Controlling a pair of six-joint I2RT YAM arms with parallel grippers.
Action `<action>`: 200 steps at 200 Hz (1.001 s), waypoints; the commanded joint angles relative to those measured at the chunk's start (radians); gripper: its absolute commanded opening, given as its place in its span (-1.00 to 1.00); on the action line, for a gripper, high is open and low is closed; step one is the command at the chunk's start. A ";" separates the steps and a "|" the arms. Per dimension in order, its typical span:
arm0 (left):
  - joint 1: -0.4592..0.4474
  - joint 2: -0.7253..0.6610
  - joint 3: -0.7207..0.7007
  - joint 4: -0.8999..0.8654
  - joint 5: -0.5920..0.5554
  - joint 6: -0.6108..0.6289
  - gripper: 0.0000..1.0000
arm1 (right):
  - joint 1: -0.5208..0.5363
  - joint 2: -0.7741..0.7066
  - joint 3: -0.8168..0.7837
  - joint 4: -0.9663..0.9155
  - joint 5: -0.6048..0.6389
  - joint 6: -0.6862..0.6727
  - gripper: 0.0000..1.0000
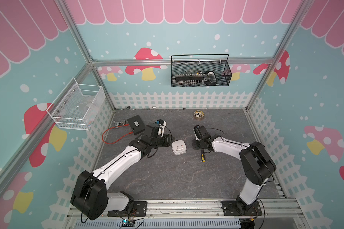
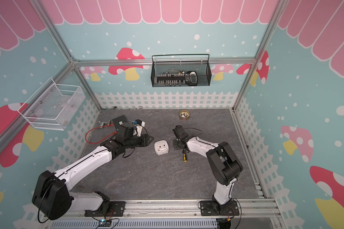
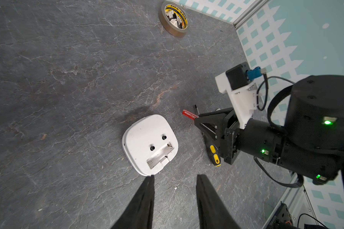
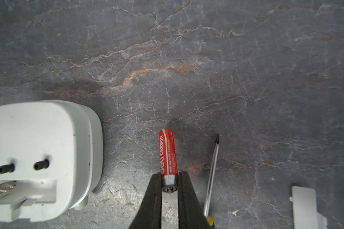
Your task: Remove the battery from the alarm
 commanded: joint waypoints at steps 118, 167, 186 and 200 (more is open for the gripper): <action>0.019 -0.016 -0.023 0.006 0.024 0.027 -0.23 | 0.079 0.073 0.001 -0.104 0.027 0.033 -0.59; 0.020 -0.012 -0.024 0.008 0.024 0.025 -0.23 | 0.091 0.081 0.006 -0.109 -0.001 0.025 -0.39; 0.021 -0.011 -0.025 0.008 0.023 0.026 -0.23 | 0.098 0.054 0.010 -0.122 0.010 0.024 -0.30; 0.022 -0.010 -0.024 0.009 0.019 0.026 -0.23 | 0.105 0.014 0.009 -0.131 0.029 0.023 -0.23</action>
